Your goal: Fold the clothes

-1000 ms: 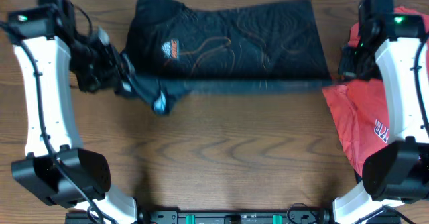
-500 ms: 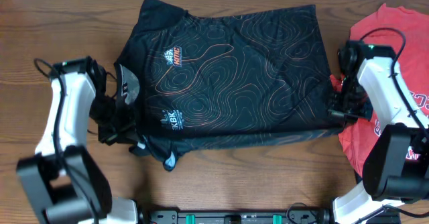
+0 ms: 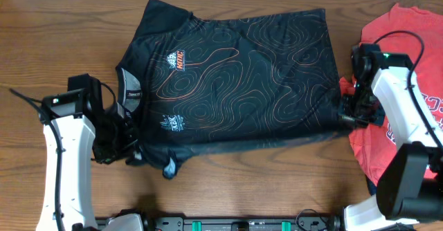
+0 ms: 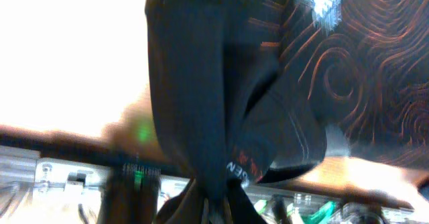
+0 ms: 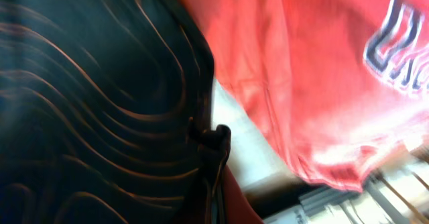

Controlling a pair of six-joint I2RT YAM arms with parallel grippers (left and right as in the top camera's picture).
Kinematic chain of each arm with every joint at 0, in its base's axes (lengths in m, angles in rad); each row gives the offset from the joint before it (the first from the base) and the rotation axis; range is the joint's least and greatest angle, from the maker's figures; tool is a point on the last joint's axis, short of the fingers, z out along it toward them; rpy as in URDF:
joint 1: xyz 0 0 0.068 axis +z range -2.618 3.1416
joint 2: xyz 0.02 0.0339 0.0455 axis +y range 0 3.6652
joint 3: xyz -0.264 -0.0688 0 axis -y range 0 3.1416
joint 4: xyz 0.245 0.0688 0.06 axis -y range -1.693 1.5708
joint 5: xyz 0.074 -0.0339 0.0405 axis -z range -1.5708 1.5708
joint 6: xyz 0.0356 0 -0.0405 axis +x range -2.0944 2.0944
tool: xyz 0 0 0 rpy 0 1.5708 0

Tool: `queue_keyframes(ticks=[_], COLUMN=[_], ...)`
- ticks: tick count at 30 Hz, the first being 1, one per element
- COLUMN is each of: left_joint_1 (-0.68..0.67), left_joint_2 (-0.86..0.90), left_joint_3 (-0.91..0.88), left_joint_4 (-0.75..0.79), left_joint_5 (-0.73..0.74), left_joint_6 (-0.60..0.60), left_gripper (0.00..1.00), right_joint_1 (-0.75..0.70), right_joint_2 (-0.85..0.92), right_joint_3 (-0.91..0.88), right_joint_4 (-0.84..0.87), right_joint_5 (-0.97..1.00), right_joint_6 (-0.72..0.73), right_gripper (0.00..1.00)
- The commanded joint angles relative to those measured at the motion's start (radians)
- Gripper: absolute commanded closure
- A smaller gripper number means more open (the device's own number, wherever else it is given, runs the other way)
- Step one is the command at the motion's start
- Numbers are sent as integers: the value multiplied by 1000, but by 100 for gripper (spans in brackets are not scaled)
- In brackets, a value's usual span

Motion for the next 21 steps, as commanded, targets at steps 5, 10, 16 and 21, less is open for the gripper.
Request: queue_keyframes(ticks=[5,10,16,21], left_joint_1=[5,5,4,4], left_joint_2=[21,69,171,260], left_joint_3=[-3,-3,-3,-3], left_joint_4=[203,389,513,621], left_joint_5=[-25,-25,-24,-21], left_joint_6=[-68,-146,-145,-146], left_gripper=[94,94,94,94], right_joint_1=[-4,-3,-3,2], right_joint_2=[-12,-12,-12,-11], right_joint_3=[-13,-39,-67,-93], right_joint_4=[211,362,520,673], right_joint_5=[-47,-76,-84,-88], right_joint_6=[5,4,4,4], right_gripper=[99,99,99,99])
